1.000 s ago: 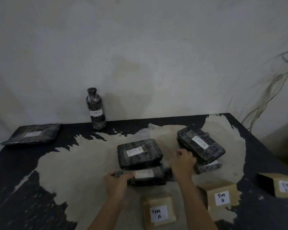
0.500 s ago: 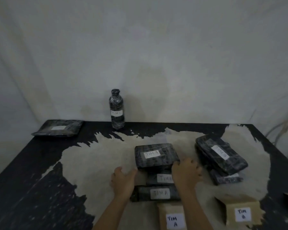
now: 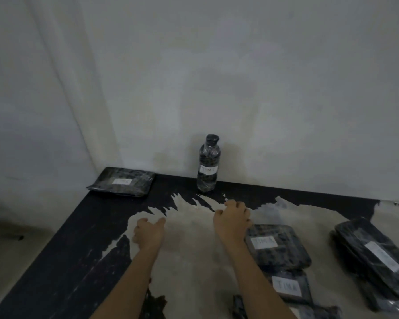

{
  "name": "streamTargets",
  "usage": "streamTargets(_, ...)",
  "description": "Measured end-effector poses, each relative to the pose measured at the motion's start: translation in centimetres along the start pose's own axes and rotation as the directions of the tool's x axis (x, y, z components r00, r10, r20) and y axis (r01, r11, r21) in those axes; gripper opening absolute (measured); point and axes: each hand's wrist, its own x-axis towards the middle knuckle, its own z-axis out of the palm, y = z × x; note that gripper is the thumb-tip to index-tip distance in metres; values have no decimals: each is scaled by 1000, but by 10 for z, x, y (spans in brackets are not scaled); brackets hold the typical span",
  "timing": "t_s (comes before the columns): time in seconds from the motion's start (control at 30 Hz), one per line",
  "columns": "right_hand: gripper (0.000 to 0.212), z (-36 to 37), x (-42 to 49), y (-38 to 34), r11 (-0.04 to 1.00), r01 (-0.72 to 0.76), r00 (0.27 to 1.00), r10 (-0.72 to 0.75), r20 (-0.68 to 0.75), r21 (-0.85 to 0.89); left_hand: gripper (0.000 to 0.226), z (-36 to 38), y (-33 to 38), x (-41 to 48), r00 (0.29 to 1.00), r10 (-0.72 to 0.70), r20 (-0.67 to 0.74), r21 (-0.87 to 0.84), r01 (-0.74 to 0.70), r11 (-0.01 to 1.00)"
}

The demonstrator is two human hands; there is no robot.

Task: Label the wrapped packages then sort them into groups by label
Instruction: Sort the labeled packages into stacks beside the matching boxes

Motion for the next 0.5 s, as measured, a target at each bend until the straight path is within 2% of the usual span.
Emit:
streamTargets(0.17, 38, 21, 31, -28, 1000, -18, 998, 20, 57, -21, 66, -17, 15, 61, 996, -82, -40, -4, 82, 997)
streamTargets(0.27, 42, 31, 54, -39, 998, -46, 996, 41, 83, 52, 65, -19, 25, 90, 987, -153, -49, -133, 145, 980)
streamTargets(0.37, 63, 40, 74, -50, 959, -109, 988, 75, 136, 261, 72, -19, 32, 117, 965, -258, -46, -270, 236, 933)
streamTargets(0.5, 98, 51, 90, -60, 888, -176, 977, 103, 189, 425, 68, -22, 36, 152, 936, -343, 78, -499, 334, 800)
